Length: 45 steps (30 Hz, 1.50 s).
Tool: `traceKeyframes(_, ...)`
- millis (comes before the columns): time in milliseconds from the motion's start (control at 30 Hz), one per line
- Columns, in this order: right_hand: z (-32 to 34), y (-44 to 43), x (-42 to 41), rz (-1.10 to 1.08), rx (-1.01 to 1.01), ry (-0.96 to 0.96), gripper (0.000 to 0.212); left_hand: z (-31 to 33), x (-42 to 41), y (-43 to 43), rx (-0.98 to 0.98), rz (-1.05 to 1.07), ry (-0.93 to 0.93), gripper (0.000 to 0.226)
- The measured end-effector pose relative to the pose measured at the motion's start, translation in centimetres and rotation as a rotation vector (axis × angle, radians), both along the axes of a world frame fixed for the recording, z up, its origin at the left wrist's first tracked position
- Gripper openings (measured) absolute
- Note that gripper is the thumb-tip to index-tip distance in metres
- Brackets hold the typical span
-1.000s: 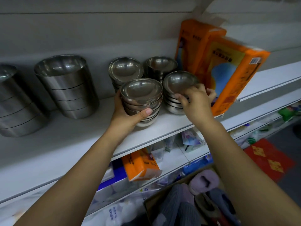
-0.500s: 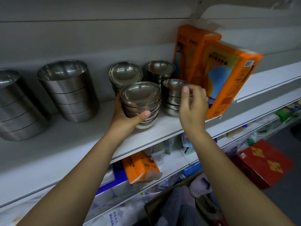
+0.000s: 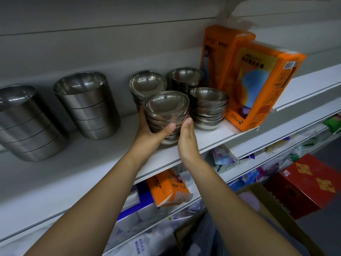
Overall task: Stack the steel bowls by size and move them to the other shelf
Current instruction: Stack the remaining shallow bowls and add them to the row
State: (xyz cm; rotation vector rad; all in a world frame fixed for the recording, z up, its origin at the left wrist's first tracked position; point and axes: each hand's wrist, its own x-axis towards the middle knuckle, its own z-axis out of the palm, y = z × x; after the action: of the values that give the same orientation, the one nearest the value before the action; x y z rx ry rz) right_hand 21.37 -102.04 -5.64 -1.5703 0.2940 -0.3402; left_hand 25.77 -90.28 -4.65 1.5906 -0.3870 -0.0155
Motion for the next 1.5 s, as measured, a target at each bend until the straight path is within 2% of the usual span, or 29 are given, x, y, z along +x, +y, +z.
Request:
traceKeyframes(133, -0.8, -0.9, 0.3, 0.035, -0.028, -0.031, 0.053, -0.1, 0.3, 0.4, 0.024, -0.056, -0.019, 0.095)
traceKeyframes(233, -1.1, -2.0, 0.5, 0.096, 0.025, -0.029, 0.057, -0.2, 1.1, 1.1, 0.04, -0.109, -0.007, 0.103)
traceKeyframes(267, -1.1, -2.3, 0.7, 0.111, 0.062, -0.021, 0.063, -0.3, 1.4, 1.5, 0.041, -0.13, 0.013, 0.108)
traceKeyframes(367, -1.5, -3.2, 1.3, 0.131, 0.181, 0.009, 0.1, -0.6, 1.8, 2.6, 0.077, -0.18, 0.067, 0.108)
traceKeyframes(400, -1.8, -3.6, 1.5, 0.138, 0.194, 0.011, 0.103, -0.8, 1.8, 2.9, 0.093, -0.189, 0.068, 0.107)
traceKeyframes(667, -2.1, -4.0, 1.6, 0.176, 0.099, 0.015, 0.044, -2.1, 1.6, 2.6, 0.143, -0.079, 0.057, 0.086)
traceKeyframes(733, -2.1, -3.8, 1.6, 0.155, 0.09, 0.009, 0.051, -2.3, 1.4, 2.4, 0.146, -0.056, 0.053, 0.081)
traceKeyframes(867, -2.3, -3.5, 2.0, 0.141, 0.083, -0.037, 0.085, -2.4, 1.2, 2.5, 0.151, -0.033, 0.059, 0.077)
traceKeyframes(967, -2.3, -3.7, 2.1, 0.14, 0.089, -0.042, 0.078, -2.2, 0.9, 2.5, 0.14, -0.032, 0.053, 0.071)
traceKeyframes(1067, -2.6, -4.0, 2.2, 0.137, 0.071, -0.011, 0.053, -2.2, 0.9, 2.4, 0.122, -0.008, 0.043, 0.073)
traceKeyframes(1200, -2.8, -4.1, 2.3, 0.136, 0.081, -0.003, 0.051, -2.3, 1.1, 2.4, 0.132, 0.007, 0.048, 0.078)
traceKeyframes(1267, -2.7, -4.0, 2.3, 0.136, 0.092, -0.002, 0.056, -2.4, 1.2, 2.4, 0.14, 0.008, 0.047, 0.078)
traceKeyframes(1500, -1.8, -3.7, 1.8, 0.118, 0.049, 0.027, 0.095, -2.2, 1.0, 2.2, 0.192, 0.008, 0.053, 0.077)
